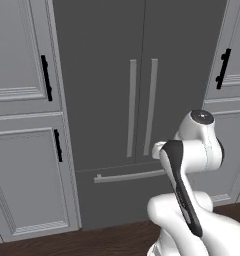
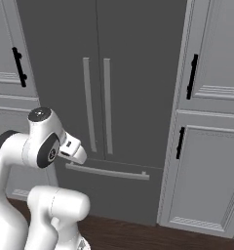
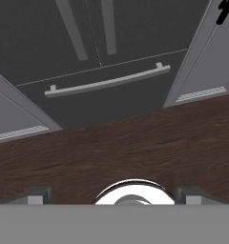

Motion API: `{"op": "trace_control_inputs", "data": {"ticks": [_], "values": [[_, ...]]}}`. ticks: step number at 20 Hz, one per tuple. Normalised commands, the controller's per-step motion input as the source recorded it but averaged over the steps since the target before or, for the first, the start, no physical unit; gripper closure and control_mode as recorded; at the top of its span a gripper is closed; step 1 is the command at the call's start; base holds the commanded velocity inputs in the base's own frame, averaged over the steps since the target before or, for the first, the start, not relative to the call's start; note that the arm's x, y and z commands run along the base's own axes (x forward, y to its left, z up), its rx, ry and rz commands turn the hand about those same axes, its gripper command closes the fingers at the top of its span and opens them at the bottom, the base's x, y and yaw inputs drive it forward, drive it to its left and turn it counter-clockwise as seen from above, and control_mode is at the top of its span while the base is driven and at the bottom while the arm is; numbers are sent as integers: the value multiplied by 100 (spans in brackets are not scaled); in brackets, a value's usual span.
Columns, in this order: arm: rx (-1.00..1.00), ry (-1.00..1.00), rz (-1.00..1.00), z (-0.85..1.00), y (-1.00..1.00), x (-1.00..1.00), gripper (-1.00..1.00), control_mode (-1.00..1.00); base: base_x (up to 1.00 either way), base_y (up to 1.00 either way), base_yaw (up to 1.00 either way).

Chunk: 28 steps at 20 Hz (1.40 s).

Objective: Grab a lemon wedge from the fridge and one ice cube from the ice bowl, and put them in the glass of lemonade.

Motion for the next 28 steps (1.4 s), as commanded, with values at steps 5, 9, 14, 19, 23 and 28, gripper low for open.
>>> {"op": "trace_control_inputs", "data": {"ticks": [5,9,14,19,23,28], "values": [[0,0,0,0,0,0,-100,100,3,4,-1],[0,0,0,0,0,0,-100,100,0,-1,1],[1,-4,3,0,-3,0,-100,-100,0,-5,4],[1,-11,6,15,-1,17,-100,-100,0,0,0],[2,-9,1,26,0,80,-100,-100,0,0,0],[-1,-14,16,92,-15,47,-100,-100,0,0,0]]}}
